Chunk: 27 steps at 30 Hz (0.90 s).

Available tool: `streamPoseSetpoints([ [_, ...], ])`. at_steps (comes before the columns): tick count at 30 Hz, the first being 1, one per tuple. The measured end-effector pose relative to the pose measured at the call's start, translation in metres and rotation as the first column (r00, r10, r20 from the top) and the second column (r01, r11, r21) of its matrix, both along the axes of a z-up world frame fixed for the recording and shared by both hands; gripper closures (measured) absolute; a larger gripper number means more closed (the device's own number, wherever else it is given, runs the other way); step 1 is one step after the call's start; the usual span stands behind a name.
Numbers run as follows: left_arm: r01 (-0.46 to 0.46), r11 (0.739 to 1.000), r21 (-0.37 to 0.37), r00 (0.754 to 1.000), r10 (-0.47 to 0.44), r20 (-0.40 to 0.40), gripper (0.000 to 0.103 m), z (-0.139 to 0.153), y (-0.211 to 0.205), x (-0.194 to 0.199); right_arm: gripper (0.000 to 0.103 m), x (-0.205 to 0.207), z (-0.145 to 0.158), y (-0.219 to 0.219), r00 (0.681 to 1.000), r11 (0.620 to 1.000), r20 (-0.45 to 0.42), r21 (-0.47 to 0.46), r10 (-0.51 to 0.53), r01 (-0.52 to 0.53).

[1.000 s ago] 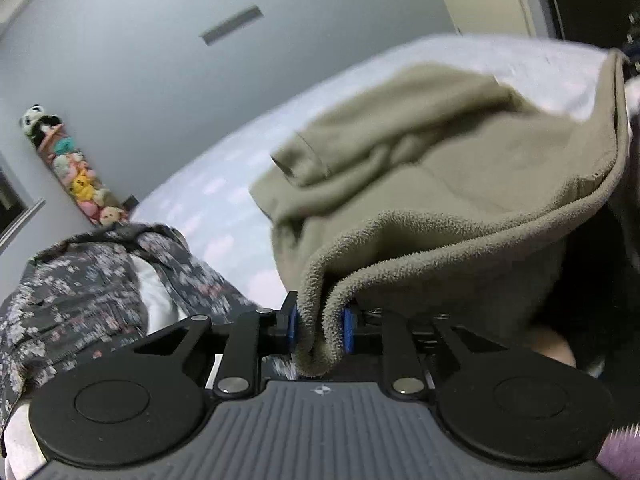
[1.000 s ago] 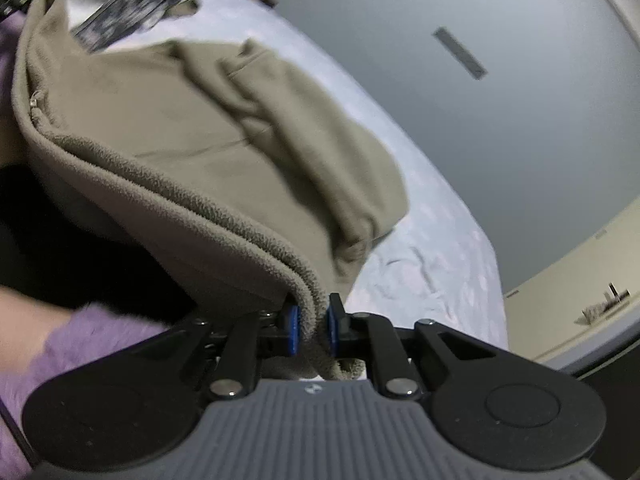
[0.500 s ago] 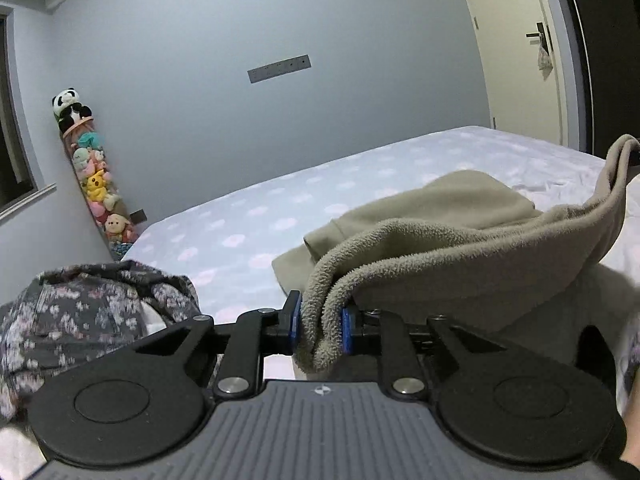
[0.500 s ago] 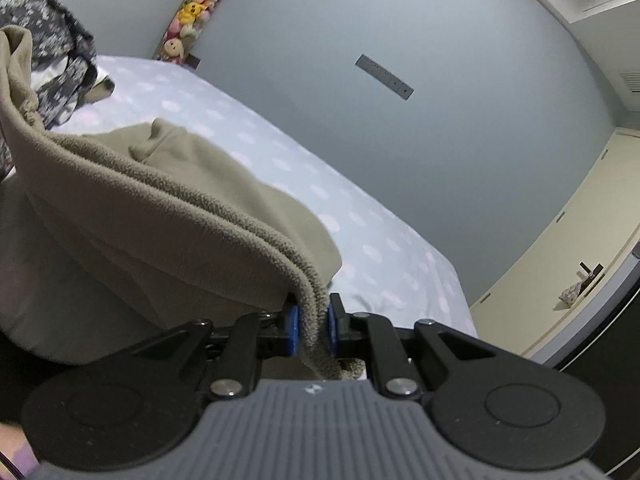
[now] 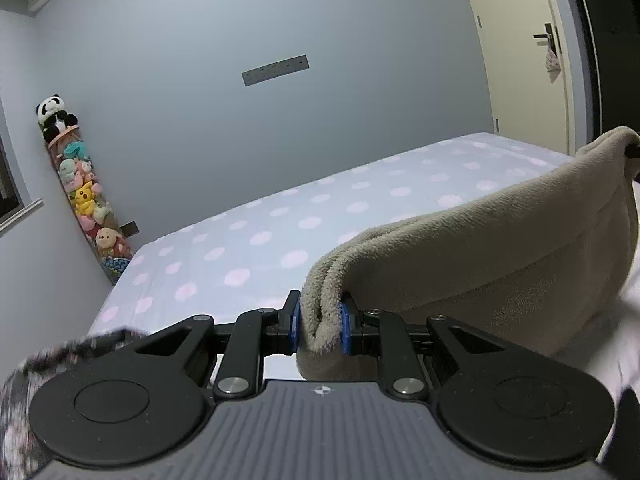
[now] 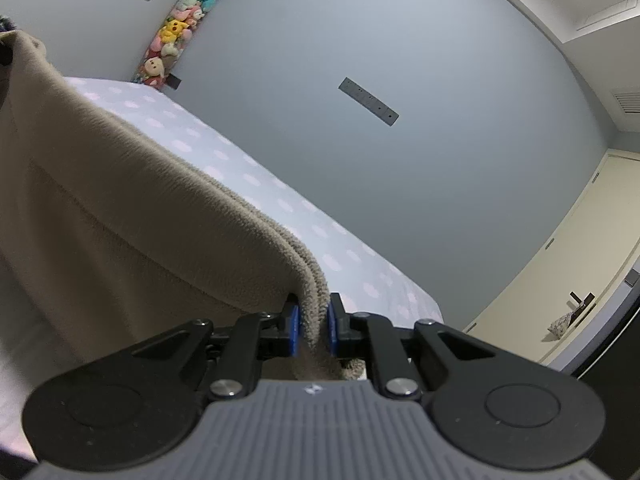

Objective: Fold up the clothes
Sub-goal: 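Lift the hem with both grippers and fold it toward the hood, then lay the hem down on the hoodie and open both grippers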

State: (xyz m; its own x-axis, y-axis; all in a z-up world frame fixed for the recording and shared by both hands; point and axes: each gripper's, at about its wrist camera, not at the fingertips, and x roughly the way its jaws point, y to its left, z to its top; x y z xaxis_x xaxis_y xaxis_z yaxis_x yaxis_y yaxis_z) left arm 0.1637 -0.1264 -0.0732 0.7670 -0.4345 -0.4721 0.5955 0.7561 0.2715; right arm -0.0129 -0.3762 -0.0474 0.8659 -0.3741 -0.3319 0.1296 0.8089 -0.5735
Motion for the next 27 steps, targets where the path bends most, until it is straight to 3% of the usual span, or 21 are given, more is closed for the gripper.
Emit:
streamPoseSetpoints([
  [5,-0.012,1.0,0.019,0.999,0.013,-0.042,0.086,0.001,-0.033,0.059,0.087,0.066,0.014,-0.032,1.0,1.0,-0.013,0.017,0.002,-0.001],
  [10,-0.007,0.995,0.103,0.992,0.02,-0.128,0.086,-0.033,-0.066,0.126,0.087,0.144,-0.001,-0.059,0.996,0.999,-0.086,0.019,0.031,-0.03],
  [18,-0.006,0.982,0.19,0.966,0.055,-0.254,0.085,-0.12,-0.108,0.211,0.087,0.255,-0.079,-0.085,0.975,0.994,-0.224,0.106,0.002,0.023],
  [27,0.017,0.98,0.199,0.919,0.062,-0.389,0.078,-0.189,-0.121,0.25,0.086,0.309,-0.149,-0.106,0.947,0.966,-0.321,0.246,0.0,0.084],
])
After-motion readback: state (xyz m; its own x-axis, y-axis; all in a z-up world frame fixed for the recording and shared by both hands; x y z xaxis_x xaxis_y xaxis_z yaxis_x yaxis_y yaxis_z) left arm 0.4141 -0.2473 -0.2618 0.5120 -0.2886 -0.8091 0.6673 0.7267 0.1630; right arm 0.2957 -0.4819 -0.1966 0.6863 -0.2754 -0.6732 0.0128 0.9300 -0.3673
